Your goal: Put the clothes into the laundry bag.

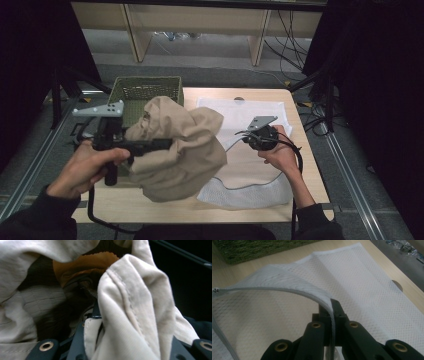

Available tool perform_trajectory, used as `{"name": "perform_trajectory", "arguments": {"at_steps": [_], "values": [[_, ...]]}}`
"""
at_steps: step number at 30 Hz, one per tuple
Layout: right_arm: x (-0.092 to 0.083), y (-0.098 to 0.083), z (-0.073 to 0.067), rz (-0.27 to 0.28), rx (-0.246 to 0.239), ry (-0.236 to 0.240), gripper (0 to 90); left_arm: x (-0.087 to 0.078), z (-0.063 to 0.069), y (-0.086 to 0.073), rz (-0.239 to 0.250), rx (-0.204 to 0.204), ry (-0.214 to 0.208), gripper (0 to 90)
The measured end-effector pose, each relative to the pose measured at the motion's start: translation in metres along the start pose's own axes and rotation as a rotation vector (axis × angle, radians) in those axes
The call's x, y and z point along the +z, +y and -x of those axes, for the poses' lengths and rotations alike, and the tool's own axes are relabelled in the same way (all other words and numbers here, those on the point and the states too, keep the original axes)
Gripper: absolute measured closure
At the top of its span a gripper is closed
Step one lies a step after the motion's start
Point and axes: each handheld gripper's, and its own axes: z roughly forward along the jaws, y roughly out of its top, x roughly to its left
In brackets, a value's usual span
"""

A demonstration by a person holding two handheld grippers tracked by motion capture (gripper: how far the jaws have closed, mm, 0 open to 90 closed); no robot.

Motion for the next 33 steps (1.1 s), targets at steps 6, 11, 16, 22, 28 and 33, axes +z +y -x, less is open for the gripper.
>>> {"name": "perform_trajectory", "arguments": {"at_steps": [6, 11, 16, 22, 28, 33], "values": [[-0.003, 0.002, 0.000, 0.004, 0.027, 0.002, 89.8, 0.064, 0.016, -0.033, -0.116, -0.025, -0.161, 70.7], [-0.004, 0.002, 0.001, 0.012, 0.028, 0.006, 89.8, 0.110, 0.012, -0.055, -0.194, -0.029, -0.207, 70.3], [-0.007, 0.003, 0.001, 0.030, 0.011, 0.012, 89.8, 0.161, -0.011, -0.074, -0.243, -0.066, -0.214, 69.9], [-0.017, 0.007, -0.003, 0.041, 0.013, 0.005, 89.8, 0.197, -0.046, -0.082, -0.255, -0.092, -0.099, 69.8], [-0.020, 0.011, -0.007, 0.040, 0.000, 0.005, 89.8, 0.219, -0.042, -0.082, 0.103, -0.446, 0.117, 69.9], [-0.024, 0.014, -0.009, 0.058, 0.001, 0.007, 89.9, 0.166, -0.062, -0.062, -0.194, -0.004, 0.181, 69.9]]}}
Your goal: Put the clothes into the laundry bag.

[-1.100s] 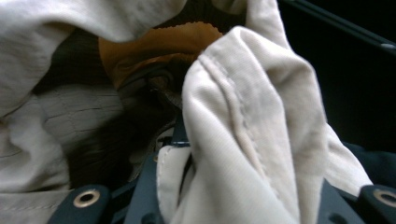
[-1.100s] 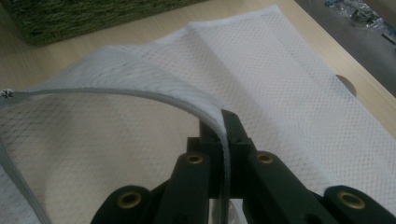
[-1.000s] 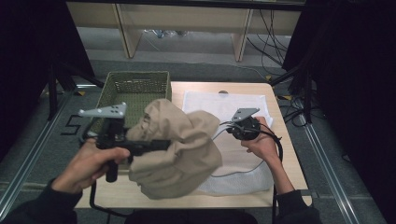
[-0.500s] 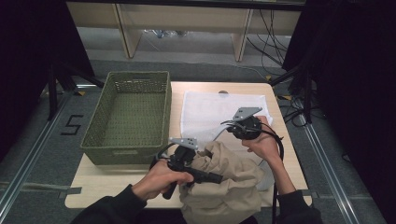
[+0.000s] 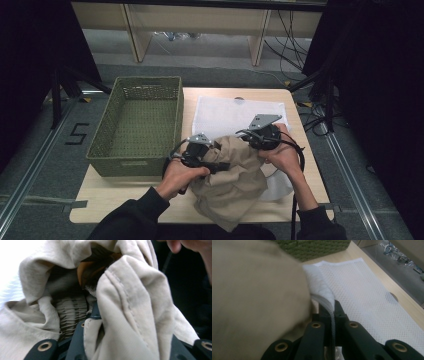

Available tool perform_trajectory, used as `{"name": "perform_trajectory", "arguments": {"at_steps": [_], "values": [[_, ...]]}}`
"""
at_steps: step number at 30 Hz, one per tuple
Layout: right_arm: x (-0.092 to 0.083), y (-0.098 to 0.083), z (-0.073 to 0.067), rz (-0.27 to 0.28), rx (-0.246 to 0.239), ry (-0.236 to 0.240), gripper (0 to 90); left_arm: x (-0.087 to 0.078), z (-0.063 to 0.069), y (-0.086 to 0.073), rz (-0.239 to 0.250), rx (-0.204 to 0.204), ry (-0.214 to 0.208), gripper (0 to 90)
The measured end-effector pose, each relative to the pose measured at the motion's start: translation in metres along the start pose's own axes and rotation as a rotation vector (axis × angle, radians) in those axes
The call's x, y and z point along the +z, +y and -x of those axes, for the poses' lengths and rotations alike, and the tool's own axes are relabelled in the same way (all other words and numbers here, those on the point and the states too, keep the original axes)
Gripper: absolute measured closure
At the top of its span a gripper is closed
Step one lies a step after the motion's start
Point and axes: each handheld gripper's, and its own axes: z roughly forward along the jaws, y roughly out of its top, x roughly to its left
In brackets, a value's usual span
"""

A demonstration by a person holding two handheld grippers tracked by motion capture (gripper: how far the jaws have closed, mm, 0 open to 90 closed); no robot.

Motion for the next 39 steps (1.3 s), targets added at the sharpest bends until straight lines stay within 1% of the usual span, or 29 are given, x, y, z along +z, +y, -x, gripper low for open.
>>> {"name": "perform_trajectory", "arguments": {"at_steps": [1, 4, 6, 8, 10, 11, 12, 14, 15, 17, 18, 20, 21, 23, 24, 25, 26, 27, 28, 29, 30, 31, 32, 33, 34, 36, 37, 38, 39], "values": [[-0.003, 0.003, -0.001, 0.012, -0.002, 0.000, 89.9, -0.011, -0.004, 0.004, 0.033, -0.010, 0.011, 69.9], [-0.006, 0.007, -0.003, 0.024, 0.003, 0.000, 89.9, -0.010, -0.006, 0.002, 0.026, -0.020, 0.017, 69.8], [-0.007, 0.009, -0.005, 0.020, 0.002, -0.010, 89.9, 0.006, -0.003, -0.004, -0.017, -0.007, 0.016, 69.5], [-0.006, 0.009, -0.006, 0.016, 0.006, -0.011, 89.9, 0.025, 0.002, -0.009, -0.051, 0.003, -0.015, 69.5], [-0.005, 0.009, -0.005, 0.016, 0.004, -0.013, 89.9, 0.046, 0.008, -0.013, -0.110, 0.022, -0.034, 69.3], [-0.005, 0.009, -0.006, 0.013, 0.004, -0.007, 89.9, 0.057, 0.010, -0.013, -0.123, 0.038, -0.040, 69.1], [-0.006, 0.008, -0.006, 0.016, -0.003, -0.004, 89.9, 0.063, 0.011, -0.011, -0.125, 0.037, -0.036, 69.0], [-0.007, 0.008, -0.006, 0.014, -0.003, -0.003, 89.9, 0.068, 0.007, -0.006, -0.095, 0.019, -0.017, 68.9], [-0.008, 0.008, -0.005, 0.019, -0.008, -0.005, 89.9, 0.068, 0.003, -0.001, -0.065, -0.015, 0.000, 68.9], [-0.011, 0.007, -0.007, 0.016, 0.001, -0.011, 89.9, 0.063, -0.005, 0.007, -0.006, -0.053, 0.042, 68.8], [-0.013, 0.007, -0.007, 0.017, -0.004, -0.011, 89.9, 0.060, -0.008, 0.010, 0.023, -0.059, 0.067, 68.7], [-0.016, 0.007, -0.005, 0.026, -0.018, -0.021, 89.9, 0.057, -0.013, 0.013, 0.042, -0.048, 0.138, 68.2], [-0.020, 0.007, -0.005, 0.028, -0.001, -0.023, 89.8, 0.058, -0.018, 0.012, 0.042, -0.048, 0.163, 67.9], [-0.020, 0.006, -0.005, 0.027, -0.001, -0.019, 89.8, 0.067, -0.025, 0.006, 0.019, -0.053, 0.190, 67.8], [-0.020, 0.006, -0.006, 0.028, -0.002, -0.017, 89.9, 0.075, -0.027, 0.002, -0.002, -0.050, 0.212, 67.4], [-0.019, 0.006, -0.006, 0.024, -0.007, -0.017, 89.9, 0.081, -0.030, -0.002, -0.040, -0.037, 0.214, 66.5], [-0.018, 0.006, -0.008, 0.016, 0.001, -0.012, 89.9, 0.090, -0.029, -0.006, -0.028, -0.062, 0.219, 65.2], [-0.016, 0.005, -0.008, 0.015, -0.011, -0.012, 89.9, 0.096, -0.027, -0.007, -0.039, -0.052, 0.234, 63.2], [-0.014, 0.003, -0.010, -0.006, -0.005, -0.002, 89.8, 0.100, -0.021, -0.007, -0.040, -0.027, 0.230, 56.8], [-0.014, 0.003, -0.010, -0.006, -0.005, -0.002, 89.8, 0.100, -0.021, -0.007, -0.040, -0.027, 0.230, 52.0], [-0.013, 0.002, -0.010, -0.009, -0.006, -0.001, 89.9, 0.099, -0.016, -0.006, -0.037, -0.019, 0.230, 52.0], [-0.012, 0.000, -0.009, -0.012, -0.014, 0.001, 89.9, 0.095, -0.013, -0.005, -0.042, -0.016, 0.224, 45.9], [-0.012, -0.002, -0.009, -0.019, 0.001, -0.002, 89.9, 0.087, -0.011, -0.004, -0.066, 0.004, 0.214, 40.6], [-0.012, -0.004, -0.008, -0.021, 0.006, -0.005, 89.8, 0.076, -0.006, -0.002, -0.053, 0.000, 0.215, 31.5], [-0.012, -0.004, -0.008, -0.021, 0.006, -0.005, 89.8, 0.076, -0.006, -0.002, -0.053, 0.000, 0.215, 29.6], [-0.012, -0.005, -0.006, -0.017, 0.011, -0.004, 89.8, 0.056, 0.001, 0.001, -0.030, 0.030, 0.223, 27.1], [-0.011, -0.005, -0.006, -0.026, 0.012, -0.001, 89.8, 0.050, 0.002, 0.002, -0.027, 0.037, 0.226, 23.1], [-0.011, -0.005, -0.006, -0.026, 0.012, -0.001, 89.8, 0.042, 0.004, 0.003, -0.027, 0.049, 0.231, 23.1], [-0.010, -0.005, -0.006, -0.021, -0.003, 0.000, 89.8, 0.034, 0.004, 0.004, -0.026, 0.079, 0.247, 21.3]]}}
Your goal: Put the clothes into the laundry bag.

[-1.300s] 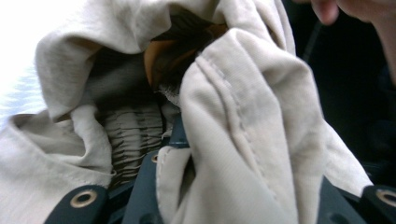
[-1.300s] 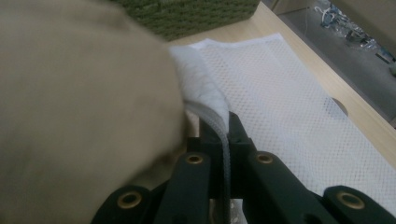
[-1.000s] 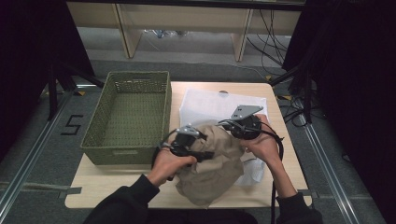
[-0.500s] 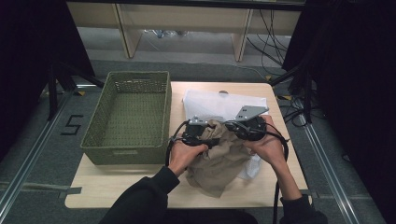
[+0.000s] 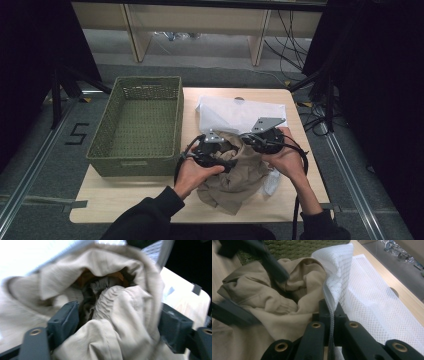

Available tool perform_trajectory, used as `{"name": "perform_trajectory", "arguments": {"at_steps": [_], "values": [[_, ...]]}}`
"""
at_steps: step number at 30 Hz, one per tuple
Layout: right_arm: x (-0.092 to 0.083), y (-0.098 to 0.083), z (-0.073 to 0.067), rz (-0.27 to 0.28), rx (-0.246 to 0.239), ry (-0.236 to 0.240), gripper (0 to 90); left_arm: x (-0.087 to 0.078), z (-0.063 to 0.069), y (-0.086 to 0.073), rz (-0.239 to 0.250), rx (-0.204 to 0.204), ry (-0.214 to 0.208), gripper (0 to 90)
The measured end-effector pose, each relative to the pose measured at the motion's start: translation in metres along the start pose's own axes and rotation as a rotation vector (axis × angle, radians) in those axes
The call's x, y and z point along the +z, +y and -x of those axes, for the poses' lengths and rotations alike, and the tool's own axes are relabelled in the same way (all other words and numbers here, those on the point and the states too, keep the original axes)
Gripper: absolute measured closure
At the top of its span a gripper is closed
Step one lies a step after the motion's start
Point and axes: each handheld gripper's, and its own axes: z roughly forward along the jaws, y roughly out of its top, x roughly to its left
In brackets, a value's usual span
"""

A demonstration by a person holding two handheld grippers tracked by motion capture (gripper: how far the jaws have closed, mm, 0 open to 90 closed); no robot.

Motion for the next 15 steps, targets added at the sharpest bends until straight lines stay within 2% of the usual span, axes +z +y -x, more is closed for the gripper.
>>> {"name": "perform_trajectory", "arguments": {"at_steps": [1, 2, 3, 5, 6, 7, 8, 9, 10, 11, 12, 13, 15], "values": [[0.001, 0.000, -0.001, -0.004, 0.008, 0.002, 89.8, -0.004, -0.001, 0.000, 0.008, 0.014, 0.019, 16.9], [0.001, 0.000, -0.001, -0.004, 0.008, 0.002, 89.8, -0.007, -0.004, 0.000, 0.014, 0.029, 0.026, 16.9], [0.001, 0.001, -0.001, -0.004, -0.002, 0.001, 89.8, -0.007, -0.006, -0.001, -0.001, 0.032, 0.025, 16.0], [0.002, 0.001, -0.002, -0.005, 0.007, 0.009, 89.8, 0.001, -0.005, -0.005, -0.035, 0.005, 0.008, 15.8], [0.002, 0.001, -0.002, -0.004, 0.007, 0.008, 89.8, 0.008, -0.005, -0.007, -0.066, 0.024, -0.017, 16.2], [0.003, 0.002, -0.002, -0.006, 0.006, 0.005, 89.8, 0.015, -0.002, -0.009, -0.084, 0.039, -0.035, 20.8], [0.004, 0.002, -0.003, -0.007, 0.004, 0.008, 89.8, 0.022, 0.000, -0.011, -0.092, 0.061, -0.068, 46.6], [0.004, 0.002, -0.003, -0.007, 0.004, 0.008, 89.8, 0.029, 0.002, -0.011, -0.099, 0.061, -0.084, 46.6], [0.004, 0.002, -0.004, -0.012, 0.000, 0.013, 89.8, 0.035, 0.004, -0.011, -0.108, 0.069, -0.089, 57.6], [0.004, 0.002, -0.004, -0.017, -0.008, 0.009, 89.8, 0.041, 0.008, -0.010, -0.087, 0.063, -0.059, 65.5], [0.004, 0.002, -0.005, -0.011, -0.009, 0.001, 89.9, 0.045, 0.011, -0.008, -0.081, 0.064, -0.044, 68.8], [0.003, 0.003, -0.005, -0.014, -0.013, 0.020, 89.9, 0.050, 0.012, -0.005, -0.072, 0.058, -0.039, 70.2], [0.000, 0.002, -0.007, -0.015, 0.001, 0.016, 89.9, 0.058, 0.013, 0.000, -0.059, 0.024, -0.034, 70.8]]}}
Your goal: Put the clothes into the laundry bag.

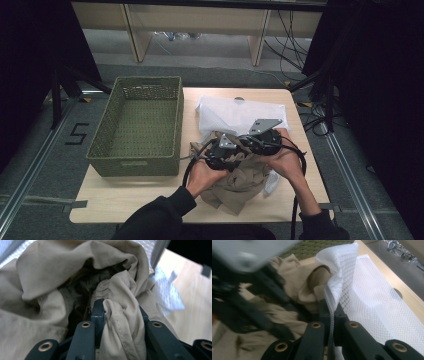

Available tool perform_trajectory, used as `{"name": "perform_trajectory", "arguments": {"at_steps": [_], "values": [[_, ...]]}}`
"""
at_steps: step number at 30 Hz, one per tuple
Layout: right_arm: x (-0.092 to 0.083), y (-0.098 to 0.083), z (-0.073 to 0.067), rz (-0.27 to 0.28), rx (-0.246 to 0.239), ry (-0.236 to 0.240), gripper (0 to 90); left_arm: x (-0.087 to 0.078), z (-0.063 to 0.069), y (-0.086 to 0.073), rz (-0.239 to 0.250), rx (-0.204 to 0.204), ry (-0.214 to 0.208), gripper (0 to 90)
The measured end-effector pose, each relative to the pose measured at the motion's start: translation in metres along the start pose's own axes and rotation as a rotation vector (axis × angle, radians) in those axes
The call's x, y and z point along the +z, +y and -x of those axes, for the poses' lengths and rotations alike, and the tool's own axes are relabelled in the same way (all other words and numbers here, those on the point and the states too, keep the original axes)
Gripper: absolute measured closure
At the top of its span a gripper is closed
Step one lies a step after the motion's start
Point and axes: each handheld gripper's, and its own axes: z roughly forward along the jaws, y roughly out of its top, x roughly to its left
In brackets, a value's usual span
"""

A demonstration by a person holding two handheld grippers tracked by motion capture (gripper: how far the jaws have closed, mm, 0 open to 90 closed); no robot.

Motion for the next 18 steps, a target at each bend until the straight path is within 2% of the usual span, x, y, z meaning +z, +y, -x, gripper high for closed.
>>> {"name": "perform_trajectory", "arguments": {"at_steps": [2, 3, 4, 6, 9, 11, 13, 15, 16, 17, 18], "values": [[-0.004, -0.001, -0.001, 0.001, -0.009, -0.006, 89.9, 0.006, -0.004, 0.001, 0.003, -0.006, -0.003, 70.0], [-0.005, -0.003, -0.001, 0.000, -0.006, -0.007, 89.9, 0.007, -0.004, 0.000, 0.010, -0.033, -0.022, 67.3], [-0.006, -0.004, -0.001, -0.001, -0.015, -0.006, 89.8, 0.004, -0.004, -0.001, 0.011, -0.038, -0.025, 62.8], [-0.007, -0.009, 0.000, -0.011, -0.001, -0.011, 89.9, -0.008, -0.004, -0.003, 0.031, -0.037, -0.029, 47.6], [-0.005, -0.015, 0.004, -0.018, 0.023, 0.000, 89.9, -0.039, -0.008, -0.004, 0.101, -0.058, 0.015, 33.9], [-0.003, -0.016, 0.006, -0.011, 0.012, 0.000, 89.9, -0.058, -0.018, -0.003, 0.103, -0.064, 0.036, 27.9], [-0.003, -0.016, 0.005, -0.010, 0.011, 0.002, 89.8, -0.069, -0.030, -0.004, 0.115, -0.060, 0.087, 26.2], [-0.002, -0.015, 0.005, -0.011, 0.006, 0.003, 89.8, -0.069, -0.039, -0.006, 0.080, -0.073, 0.113, 23.9], [-0.002, -0.015, 0.004, -0.010, 0.020, -0.007, 89.8, -0.064, -0.042, -0.007, 0.053, -0.068, 0.121, 23.1], [-0.002, -0.015, 0.004, -0.017, 0.004, 0.004, 89.8, -0.058, -0.045, -0.009, 0.027, -0.047, 0.137, 23.2], [-0.002, -0.015, 0.004, -0.019, 0.009, 0.005, 89.8, -0.050, -0.048, -0.010, 0.006, -0.044, 0.149, 23.2]]}}
